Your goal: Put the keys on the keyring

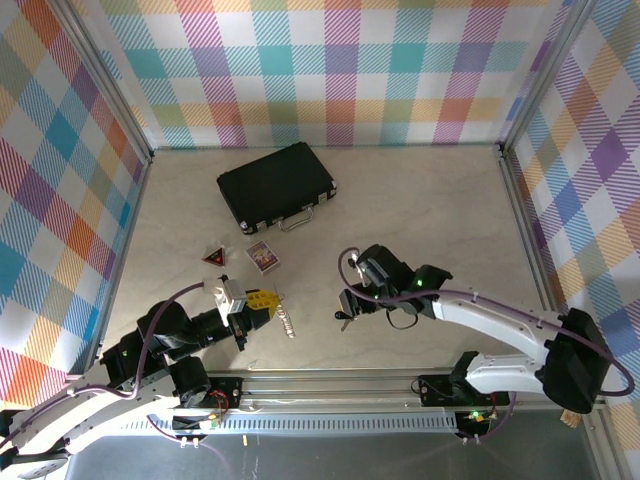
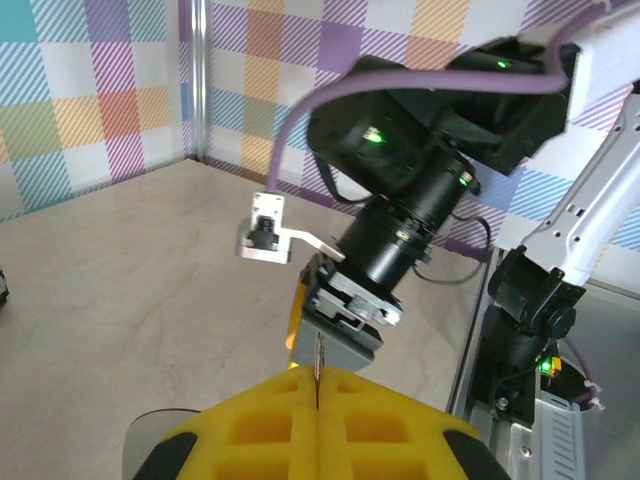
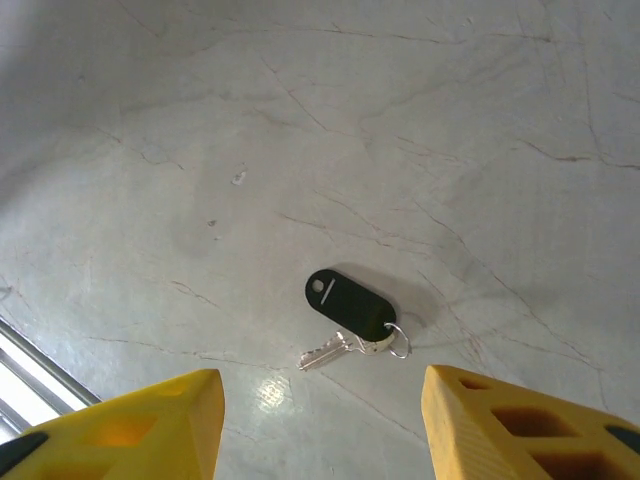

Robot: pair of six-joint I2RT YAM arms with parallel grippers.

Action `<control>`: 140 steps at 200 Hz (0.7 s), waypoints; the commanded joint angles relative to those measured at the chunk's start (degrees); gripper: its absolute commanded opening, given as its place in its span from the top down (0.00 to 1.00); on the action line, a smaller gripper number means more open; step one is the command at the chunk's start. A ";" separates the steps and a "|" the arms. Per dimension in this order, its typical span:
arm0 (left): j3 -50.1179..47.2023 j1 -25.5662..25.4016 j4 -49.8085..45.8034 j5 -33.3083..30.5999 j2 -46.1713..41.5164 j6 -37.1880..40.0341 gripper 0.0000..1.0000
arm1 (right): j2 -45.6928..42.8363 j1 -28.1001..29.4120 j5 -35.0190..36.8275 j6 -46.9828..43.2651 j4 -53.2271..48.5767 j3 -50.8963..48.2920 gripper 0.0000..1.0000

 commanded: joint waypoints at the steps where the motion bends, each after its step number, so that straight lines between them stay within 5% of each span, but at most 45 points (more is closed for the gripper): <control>1: -0.86 0.41 3.75 1.23 -1.72 -0.10 1.00 | 5.17 -3.08 -7.15 -6.19 -10.72 4.22 0.45; 70: -1.58 0.40 4.55 2.33 -2.05 -0.54 1.00 | 25.02 -10.10 -17.32 -22.53 -19.92 17.05 0.50; 140: -1.59 0.40 4.99 2.73 -1.62 -0.51 1.00 | 33.91 -10.47 -18.30 -24.92 -18.62 19.02 0.59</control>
